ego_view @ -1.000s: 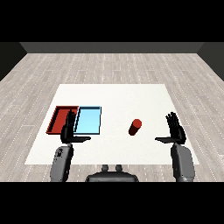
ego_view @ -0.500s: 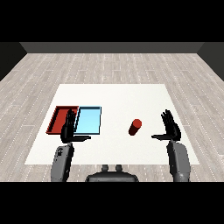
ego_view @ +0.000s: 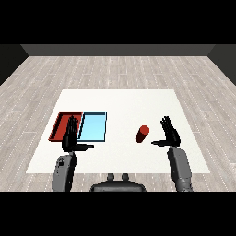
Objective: Pick the red can and put it in the red box
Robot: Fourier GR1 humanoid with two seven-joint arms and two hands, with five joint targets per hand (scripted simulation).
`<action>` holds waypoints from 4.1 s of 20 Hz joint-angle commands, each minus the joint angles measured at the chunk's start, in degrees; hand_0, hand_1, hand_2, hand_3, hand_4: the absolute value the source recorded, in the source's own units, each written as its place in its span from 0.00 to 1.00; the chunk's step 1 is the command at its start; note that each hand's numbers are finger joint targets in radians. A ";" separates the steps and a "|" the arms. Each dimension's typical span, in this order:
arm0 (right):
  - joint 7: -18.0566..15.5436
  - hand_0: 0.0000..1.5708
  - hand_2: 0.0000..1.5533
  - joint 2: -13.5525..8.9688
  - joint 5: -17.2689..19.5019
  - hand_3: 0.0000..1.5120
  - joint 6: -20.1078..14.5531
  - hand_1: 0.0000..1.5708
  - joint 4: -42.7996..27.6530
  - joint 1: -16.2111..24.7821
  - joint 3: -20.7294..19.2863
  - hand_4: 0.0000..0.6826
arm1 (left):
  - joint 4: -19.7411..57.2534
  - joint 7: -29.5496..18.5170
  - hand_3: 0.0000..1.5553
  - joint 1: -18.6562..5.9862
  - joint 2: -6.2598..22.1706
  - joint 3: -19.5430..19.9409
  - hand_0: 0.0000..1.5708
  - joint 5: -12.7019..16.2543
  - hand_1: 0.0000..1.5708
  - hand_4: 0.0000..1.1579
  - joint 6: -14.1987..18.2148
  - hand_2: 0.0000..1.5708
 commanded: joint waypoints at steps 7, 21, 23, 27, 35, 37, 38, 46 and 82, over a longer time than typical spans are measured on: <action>-5.31 0.00 0.00 1.14 1.45 0.00 0.43 0.00 13.63 -6.62 0.61 0.00 | 1.86 0.05 0.00 -1.89 1.25 2.58 0.00 1.55 0.00 0.00 -0.73 0.00; -0.04 0.00 0.00 5.35 0.13 0.00 -1.93 0.00 10.52 -6.17 3.86 0.00 | -4.16 1.62 0.00 3.20 1.34 1.84 0.00 2.07 0.00 0.00 -1.63 0.00; -5.69 0.00 0.00 2.50 1.35 0.00 0.40 0.00 22.59 -12.21 1.81 0.00 | 2.38 -2.65 0.00 1.20 0.17 0.98 0.00 -0.73 0.00 0.00 -0.69 0.00; -5.20 0.00 0.00 4.35 0.29 0.00 0.28 0.00 19.39 -8.72 3.08 0.00 | 2.27 -0.93 0.00 -1.53 0.66 1.31 0.00 0.35 0.00 0.00 -1.16 0.00; -9.03 0.00 0.00 7.35 1.79 0.00 -2.22 0.00 25.58 -12.55 4.10 0.00 | -1.72 2.52 0.00 -1.88 0.73 1.41 0.00 0.54 0.00 0.00 0.48 0.00; -7.78 0.00 0.00 8.82 1.83 0.00 -2.77 0.00 23.76 -11.59 5.31 0.00 | 4.70 -2.27 0.00 -2.77 0.41 2.57 0.00 0.38 0.00 0.00 0.21 0.00; -10.88 0.00 0.00 6.18 1.32 0.00 0.20 0.00 31.81 -17.14 2.97 0.00 | 0.97 -1.04 0.00 -0.78 1.55 2.23 0.00 0.67 0.00 0.00 -1.23 0.00; -12.30 0.00 0.00 8.92 2.72 0.00 -2.78 0.00 36.10 -19.10 3.96 0.00 | -1.30 -3.52 0.00 4.00 -1.84 -1.26 0.00 -1.95 0.00 0.00 0.80 0.00; -0.69 0.91 0.92 8.50 9.02 0.91 -19.89 0.91 3.90 -9.67 11.80 0.91 | -0.45 3.54 0.00 -2.53 -0.08 -2.23 0.00 -0.91 0.00 0.00 -1.03 0.00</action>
